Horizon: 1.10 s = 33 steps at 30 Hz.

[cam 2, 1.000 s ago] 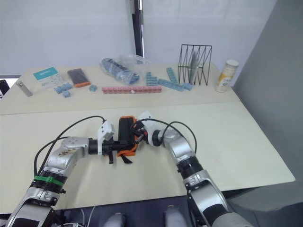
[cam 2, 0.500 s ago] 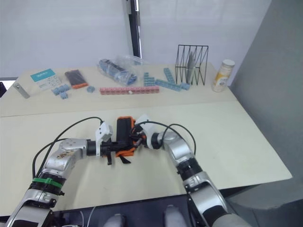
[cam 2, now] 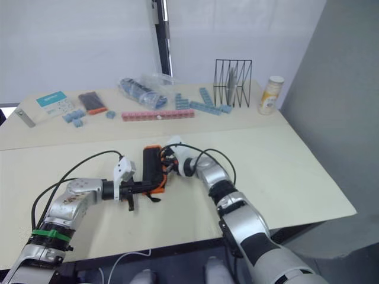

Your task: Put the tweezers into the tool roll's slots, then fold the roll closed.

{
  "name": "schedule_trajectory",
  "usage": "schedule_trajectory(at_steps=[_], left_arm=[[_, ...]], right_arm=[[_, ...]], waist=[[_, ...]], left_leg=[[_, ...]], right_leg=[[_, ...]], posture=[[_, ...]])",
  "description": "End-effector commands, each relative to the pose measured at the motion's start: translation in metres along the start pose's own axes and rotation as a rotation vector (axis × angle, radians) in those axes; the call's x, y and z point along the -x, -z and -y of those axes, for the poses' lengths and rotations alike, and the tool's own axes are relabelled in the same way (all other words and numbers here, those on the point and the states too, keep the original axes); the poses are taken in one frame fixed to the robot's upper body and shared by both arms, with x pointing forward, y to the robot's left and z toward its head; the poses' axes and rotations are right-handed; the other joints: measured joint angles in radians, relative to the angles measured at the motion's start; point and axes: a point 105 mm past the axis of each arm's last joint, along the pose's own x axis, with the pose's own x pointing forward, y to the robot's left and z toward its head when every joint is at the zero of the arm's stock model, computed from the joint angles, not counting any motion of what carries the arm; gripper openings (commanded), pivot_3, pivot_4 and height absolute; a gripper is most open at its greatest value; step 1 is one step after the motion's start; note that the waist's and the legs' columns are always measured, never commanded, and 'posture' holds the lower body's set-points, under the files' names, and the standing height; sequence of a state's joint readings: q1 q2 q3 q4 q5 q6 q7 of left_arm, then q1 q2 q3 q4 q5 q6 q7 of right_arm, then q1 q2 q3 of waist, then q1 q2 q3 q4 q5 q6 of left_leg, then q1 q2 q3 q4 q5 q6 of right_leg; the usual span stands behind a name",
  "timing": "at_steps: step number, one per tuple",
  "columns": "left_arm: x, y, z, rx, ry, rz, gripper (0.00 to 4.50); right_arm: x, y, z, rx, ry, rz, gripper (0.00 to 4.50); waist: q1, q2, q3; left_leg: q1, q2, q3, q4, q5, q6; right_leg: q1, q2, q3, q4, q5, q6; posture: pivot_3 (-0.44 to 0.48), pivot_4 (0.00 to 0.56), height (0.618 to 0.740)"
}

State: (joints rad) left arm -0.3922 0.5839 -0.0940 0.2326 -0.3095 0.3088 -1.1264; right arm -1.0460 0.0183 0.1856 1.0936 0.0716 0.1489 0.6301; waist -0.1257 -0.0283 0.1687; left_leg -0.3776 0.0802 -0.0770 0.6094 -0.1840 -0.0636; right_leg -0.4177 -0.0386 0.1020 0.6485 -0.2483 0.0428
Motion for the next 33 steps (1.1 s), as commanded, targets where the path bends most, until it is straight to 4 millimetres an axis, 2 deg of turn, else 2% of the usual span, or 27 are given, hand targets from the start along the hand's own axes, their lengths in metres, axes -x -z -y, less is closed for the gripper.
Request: schedule_trajectory(at_steps=[1, 4, 7, 18, 19, 21, 23, 24, 27, 33], left_arm=[[0.004, 0.021, 0.004, 0.060, 0.000, -0.068, 0.03], [0.004, 0.020, 0.003, 0.057, -0.006, -0.068, 0.03], [0.004, 0.019, 0.001, 0.052, -0.011, -0.069, 0.03], [0.004, 0.017, -0.002, 0.044, -0.018, -0.070, 0.03], [0.004, 0.017, -0.002, 0.045, -0.019, -0.070, 0.03], [0.004, 0.017, -0.002, 0.045, -0.019, -0.068, 0.03], [0.004, 0.016, -0.003, 0.044, -0.019, -0.067, 0.03], [0.004, 0.016, -0.003, 0.044, -0.020, -0.066, 0.03], [0.004, 0.016, -0.003, 0.044, -0.020, -0.065, 0.03], [0.003, 0.015, -0.003, 0.044, -0.021, -0.061, 0.03]], right_arm=[[0.005, 0.017, 0.017, -0.010, 0.095, -0.070, 0.00], [0.003, 0.010, 0.017, 0.005, 0.087, -0.057, 0.00], [0.002, 0.008, 0.013, 0.012, 0.064, -0.048, 0.00], [-0.009, -0.002, -0.009, 0.074, -0.018, 0.000, 0.00], [-0.009, -0.004, -0.010, 0.078, -0.022, 0.005, 0.00], [-0.010, -0.007, -0.011, 0.074, -0.026, 0.019, 0.00], [-0.009, -0.010, -0.008, 0.058, -0.015, 0.029, 0.00], [-0.008, -0.012, -0.006, 0.059, -0.009, 0.034, 0.00], [-0.004, -0.020, 0.000, 0.073, 0.003, 0.060, 0.00], [0.007, -0.043, 0.006, 0.102, -0.025, 0.157, 0.00]], waist=[[0.001, 0.000, 0.000], [0.002, 0.000, 0.000], [0.000, 0.000, 0.000], [-0.009, 0.002, 0.001], [-0.023, 0.004, 0.002], [-0.035, 0.006, 0.004], [-0.040, 0.012, 0.007], [-0.036, 0.015, 0.008], [-0.023, 0.017, 0.009], [-0.020, 0.017, 0.010]], left_leg=[[-0.002, 0.000, 0.000, 0.000, 0.000, 0.001], [-0.007, 0.000, 0.000, 0.000, 0.002, 0.003], [-0.007, -0.002, -0.001, -0.003, 0.002, 0.003], [-0.009, -0.004, -0.003, -0.004, 0.002, 0.003], [-0.012, -0.010, -0.014, -0.006, 0.003, 0.005], [-0.005, -0.033, -0.050, -0.015, 0.011, 0.012], [-0.004, -0.050, -0.088, -0.027, 0.019, 0.015], [-0.004, -0.050, -0.094, -0.034, 0.024, 0.011], [-0.009, -0.044, -0.089, -0.037, 0.026, 0.007], [-0.008, -0.044, -0.083, -0.037, 0.026, 0.007]], right_leg=[[-0.001, 0.000, 0.000, 0.000, 0.000, 0.000], [-0.004, 0.000, 0.000, 0.000, 0.000, 0.001], [-0.004, 0.000, 0.003, 0.000, 0.005, 0.008], [-0.003, 0.002, 0.006, 0.000, 0.004, 0.006], [0.002, -0.005, -0.003, 0.000, 0.004, 0.006], [0.018, -0.023, -0.033, 0.001, -0.003, 0.009], [0.027, -0.024, -0.043, 0.001, -0.010, 0.007], [0.026, -0.023, -0.047, 0.002, -0.012, 0.004], [0.011, -0.019, -0.045, 0.017, -0.017, -0.004], [0.011, -0.019, -0.039, 0.015, -0.016, -0.003]], posture=[[0.000, 0.150, 0.717], [0.000, 0.150, 0.717], [0.000, 0.150, 0.717], [0.000, 0.150, 0.717], [0.000, 0.150, 0.717], [0.000, 0.150, 0.717], [0.000, 0.150, 0.717], [0.000, 0.150, 0.717], [0.000, 0.150, 0.717], [0.000, 0.150, 0.717]])
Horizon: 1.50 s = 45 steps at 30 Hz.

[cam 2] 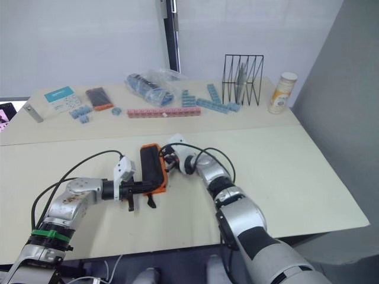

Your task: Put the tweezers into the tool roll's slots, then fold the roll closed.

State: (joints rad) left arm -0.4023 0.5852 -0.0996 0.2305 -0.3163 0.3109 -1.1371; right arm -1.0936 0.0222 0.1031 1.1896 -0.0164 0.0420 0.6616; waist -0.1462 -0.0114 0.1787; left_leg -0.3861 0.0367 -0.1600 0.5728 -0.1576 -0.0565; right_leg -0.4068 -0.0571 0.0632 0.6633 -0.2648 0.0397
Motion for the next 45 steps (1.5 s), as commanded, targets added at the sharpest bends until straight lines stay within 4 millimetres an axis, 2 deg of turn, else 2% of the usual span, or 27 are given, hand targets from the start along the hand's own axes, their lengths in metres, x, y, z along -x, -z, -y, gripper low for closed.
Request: schedule_trajectory(at_steps=[1, 6, 9, 12, 16, 21, 24, 30, 36, 42, 45], left_arm=[[0.004, 0.019, -0.004, 0.051, -0.038, -0.066, 0.03], [0.004, 0.018, -0.004, 0.051, -0.037, -0.066, 0.03], [0.004, 0.018, -0.004, 0.051, -0.035, -0.066, 0.03], [0.004, 0.018, -0.004, 0.050, -0.034, -0.066, 0.03], [0.004, 0.017, -0.003, 0.049, -0.035, -0.063, 0.03], [0.005, 0.017, -0.003, 0.051, -0.035, -0.064, 0.03], [0.006, 0.017, -0.003, 0.051, -0.035, -0.066, 0.03], [0.007, 0.019, -0.002, 0.055, -0.036, -0.069, 0.03], [0.009, 0.020, -0.001, 0.059, -0.043, -0.069, 0.03], [0.010, 0.020, -0.001, 0.059, -0.050, -0.069, 0.03], [0.011, 0.019, -0.001, 0.059, -0.050, -0.070, 0.03]], right_arm=[[0.005, -0.040, 0.000, 0.057, -0.039, 0.149, 0.00], [0.017, -0.065, -0.005, 0.081, -0.124, 0.269, 0.00], [0.021, -0.071, -0.019, 0.095, -0.221, 0.300, 0.00], [0.018, -0.062, -0.028, 0.116, -0.263, 0.250, 0.00], [0.009, -0.037, -0.025, 0.113, -0.225, 0.133, 0.00], [0.001, -0.010, -0.034, 0.083, -0.251, 0.037, 0.00], [-0.003, 0.003, -0.029, 0.087, -0.193, -0.025, 0.00], [-0.010, 0.001, -0.016, 0.069, -0.056, -0.051, 0.00], [-0.015, -0.004, -0.021, 0.069, -0.046, -0.046, 0.00], [-0.019, 0.000, -0.027, 0.077, -0.054, -0.062, 0.00], [-0.020, -0.002, -0.029, 0.064, -0.064, -0.048, 0.00]], waist=[[0.000, 0.000, 0.000], [0.003, 0.000, 0.000], [0.004, 0.000, 0.000], [0.004, 0.000, 0.000], [0.006, 0.000, 0.000], [0.010, 0.000, 0.000], [0.011, 0.000, 0.000], [0.016, 0.000, 0.000], [0.022, 0.000, 0.000], [0.020, 0.000, 0.000], [0.001, 0.003, 0.001]], left_leg=[[0.000, 0.000, 0.001, 0.000, 0.000, 0.000], [-0.001, 0.000, 0.001, 0.000, 0.000, 0.000], [-0.001, 0.000, 0.001, 0.000, 0.000, 0.000], [-0.001, 0.000, 0.001, 0.000, 0.000, 0.000], [-0.001, 0.000, 0.001, 0.000, 0.000, 0.000], [-0.002, 0.000, 0.002, 0.000, 0.000, 0.000], [-0.001, 0.000, 0.002, 0.000, 0.000, 0.000], [0.002, 0.000, 0.003, 0.000, 0.000, 0.000], [0.002, 0.000, 0.003, 0.000, 0.000, -0.001], [0.002, 0.000, 0.002, 0.000, 0.000, -0.001], [0.003, -0.008, -0.013, -0.001, 0.002, -0.003]], right_leg=[[0.000, 0.000, 0.001, 0.000, 0.000, 0.000], [-0.001, 0.000, 0.002, 0.000, 0.000, 0.001], [-0.001, 0.000, 0.002, 0.000, 0.000, 0.001], [-0.001, 0.000, 0.002, 0.000, 0.000, 0.001], [-0.002, 0.000, 0.002, 0.000, 0.000, 0.001], [-0.003, 0.000, 0.002, 0.000, 0.000, 0.001], [-0.003, 0.000, 0.002, 0.001, 0.000, 0.001], [0.000, 0.000, 0.003, 0.001, 0.000, 0.001], [0.000, 0.000, 0.003, 0.001, 0.000, 0.001], [0.001, 0.000, 0.003, 0.001, 0.000, 0.001], [0.009, -0.005, -0.009, 0.001, -0.002, 0.002]], posture=[[0.000, 0.150, 0.717], [0.000, 0.150, 0.717], [0.000, 0.150, 0.717], [0.000, 0.150, 0.717], [0.000, 0.150, 0.717], [0.000, 0.150, 0.717], [0.000, 0.150, 0.717], [0.000, 0.150, 0.717], [0.000, 0.150, 0.717], [0.000, 0.150, 0.714], [0.000, 0.150, 0.710]])
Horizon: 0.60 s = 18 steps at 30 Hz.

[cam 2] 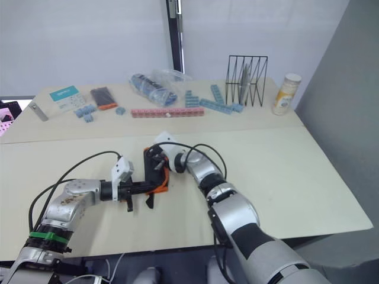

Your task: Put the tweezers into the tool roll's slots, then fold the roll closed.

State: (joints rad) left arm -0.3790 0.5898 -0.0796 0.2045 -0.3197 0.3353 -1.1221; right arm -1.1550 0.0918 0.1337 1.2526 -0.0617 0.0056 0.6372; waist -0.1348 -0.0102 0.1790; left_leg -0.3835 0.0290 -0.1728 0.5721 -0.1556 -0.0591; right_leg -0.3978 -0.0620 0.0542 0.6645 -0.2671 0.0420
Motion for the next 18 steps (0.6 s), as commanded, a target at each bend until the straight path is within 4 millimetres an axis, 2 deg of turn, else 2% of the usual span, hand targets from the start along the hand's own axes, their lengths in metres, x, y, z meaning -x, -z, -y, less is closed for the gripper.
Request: schedule_trajectory(at_steps=[1, 2, 7, 11, 15, 18], left_arm=[[0.007, 0.017, -0.002, 0.039, -0.025, -0.070, 0.03], [0.007, 0.017, -0.002, 0.039, -0.025, -0.070, 0.03], [0.012, 0.005, -0.006, 0.010, -0.050, -0.036, 0.03], [0.026, -0.011, -0.009, -0.042, -0.075, 0.019, 0.03], [0.050, -0.037, -0.003, -0.062, -0.087, 0.139, 0.03], [0.077, -0.049, 0.000, -0.082, -0.143, 0.205, 0.03]], right_arm=[[-0.003, 0.008, -0.006, -0.021, -0.020, -0.025, 0.00], [-0.003, 0.006, -0.006, -0.021, -0.022, -0.018, 0.00], [0.003, -0.019, -0.004, -0.010, -0.070, 0.089, 0.00], [0.014, -0.047, -0.001, 0.019, -0.123, 0.211, 0.00], [0.041, -0.078, 0.003, 0.073, -0.136, 0.343, 0.00], [0.082, -0.089, 0.011, 0.076, -0.083, 0.406, 0.00]], waist=[[-0.017, 0.003, 0.001], [-0.013, 0.004, 0.001], [0.000, 0.005, 0.002], [0.007, 0.005, 0.002], [0.017, 0.004, 0.003], [0.035, 0.004, 0.003]], left_leg=[[0.001, -0.007, -0.016, -0.001, 0.002, -0.001], [0.002, -0.013, -0.026, -0.002, 0.005, 0.001], [-0.003, -0.011, -0.016, -0.002, 0.005, 0.001], [-0.011, -0.011, -0.013, -0.001, 0.005, 0.001], [-0.023, -0.011, -0.013, -0.001, 0.006, -0.001], [-0.032, -0.012, -0.013, -0.001, 0.011, -0.010]], right_leg=[[0.008, -0.005, -0.014, 0.000, -0.004, 0.001], [0.009, -0.011, -0.022, 0.003, -0.010, 0.001], [0.003, -0.012, -0.015, 0.008, -0.011, 0.001], [-0.008, -0.011, -0.012, 0.009, -0.010, 0.001], [-0.019, -0.012, -0.012, 0.010, -0.010, 0.002], [-0.026, -0.015, -0.012, 0.012, -0.010, 0.002]], posture=[[0.000, 0.150, 0.710], [0.000, 0.150, 0.710], [0.000, 0.150, 0.710], [0.000, 0.150, 0.710], [0.000, 0.150, 0.710], [0.000, 0.150, 0.710]])
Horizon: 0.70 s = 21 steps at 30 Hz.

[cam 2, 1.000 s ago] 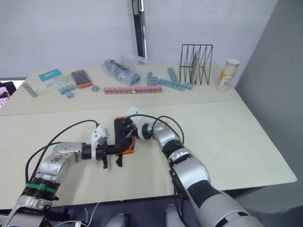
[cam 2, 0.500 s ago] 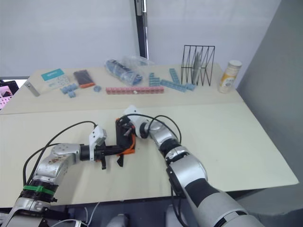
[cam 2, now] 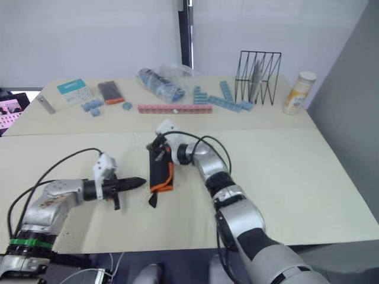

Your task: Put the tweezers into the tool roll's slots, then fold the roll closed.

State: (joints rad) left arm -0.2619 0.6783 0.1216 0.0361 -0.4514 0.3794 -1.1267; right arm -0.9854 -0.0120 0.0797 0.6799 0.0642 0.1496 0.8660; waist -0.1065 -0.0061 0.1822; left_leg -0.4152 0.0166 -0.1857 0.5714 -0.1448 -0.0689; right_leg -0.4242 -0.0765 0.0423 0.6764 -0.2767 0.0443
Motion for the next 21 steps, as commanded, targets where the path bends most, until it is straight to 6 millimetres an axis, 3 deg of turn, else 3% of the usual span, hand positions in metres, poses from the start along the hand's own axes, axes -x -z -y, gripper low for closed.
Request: schedule_trajectory(at_steps=[1, 3, 4, 9, 12, 17, 21], left_arm=[[0.030, -0.029, -0.002, -0.066, -0.065, 0.089, 0.03], [0.052, -0.031, -0.008, -0.086, -0.151, 0.089, 0.03], [0.064, -0.031, -0.012, -0.100, -0.202, 0.084, 0.27], [0.126, -0.016, -0.028, -0.123, -0.399, -0.005, 1.82], [0.157, -0.006, -0.034, -0.124, -0.485, -0.050, 2.82], [0.174, -0.004, -0.037, -0.124, -0.539, -0.029, 4.46], [0.175, -0.005, -0.035, -0.109, -0.546, -0.007, 4.49]], right_arm=[[0.037, -0.040, 0.002, 0.037, 0.041, 0.103, 0.00], [0.069, -0.044, 0.005, 0.041, 0.097, 0.096, 0.00], [0.087, -0.041, 0.008, 0.054, 0.140, 0.070, 0.26], [0.169, -0.013, 0.015, 0.058, 0.296, -0.071, 1.87], [0.220, 0.016, 0.020, 0.027, 0.401, -0.173, 2.87], [0.284, 0.043, 0.017, -0.032, 0.543, -0.228, 4.50], [0.328, 0.049, 0.014, -0.045, 0.642, -0.243, 4.50]], waist=[[0.014, 0.000, 0.000], [0.025, 0.000, 0.000], [0.032, 0.000, 0.000], [0.046, -0.001, 0.001], [0.049, -0.002, 0.001], [0.055, -0.004, 0.002], [0.061, -0.004, 0.002]], left_leg=[[0.000, 0.000, 0.000, 0.000, 0.000, -0.001], [-0.001, -0.001, 0.001, 0.000, -0.001, -0.003], [-0.001, -0.001, 0.001, 0.000, -0.001, -0.003], [-0.001, 0.000, 0.003, 0.000, -0.001, -0.004], [-0.001, 0.000, 0.005, 0.000, -0.001, -0.004], [-0.001, 0.000, 0.008, 0.001, -0.001, -0.004], [-0.001, 0.001, 0.009, 0.002, -0.001, -0.004]], right_leg=[[0.000, -0.001, 0.000, 0.000, 0.000, 0.000], [0.000, -0.001, 0.000, -0.003, 0.000, 0.001], [0.001, -0.001, 0.000, -0.004, -0.001, 0.002], [0.002, -0.001, 0.000, -0.008, -0.002, 0.003], [0.002, -0.002, 0.001, -0.011, -0.001, 0.003], [0.003, -0.003, 0.003, -0.012, -0.001, 0.003], [0.003, -0.003, 0.004, -0.012, 0.001, 0.004]], posture=[[0.000, 0.150, 0.710], [0.000, 0.150, 0.710], [0.000, 0.150, 0.710], [0.000, 0.150, 0.710], [0.000, 0.150, 0.710], [0.000, 0.150, 0.710], [0.000, 0.150, 0.710]])
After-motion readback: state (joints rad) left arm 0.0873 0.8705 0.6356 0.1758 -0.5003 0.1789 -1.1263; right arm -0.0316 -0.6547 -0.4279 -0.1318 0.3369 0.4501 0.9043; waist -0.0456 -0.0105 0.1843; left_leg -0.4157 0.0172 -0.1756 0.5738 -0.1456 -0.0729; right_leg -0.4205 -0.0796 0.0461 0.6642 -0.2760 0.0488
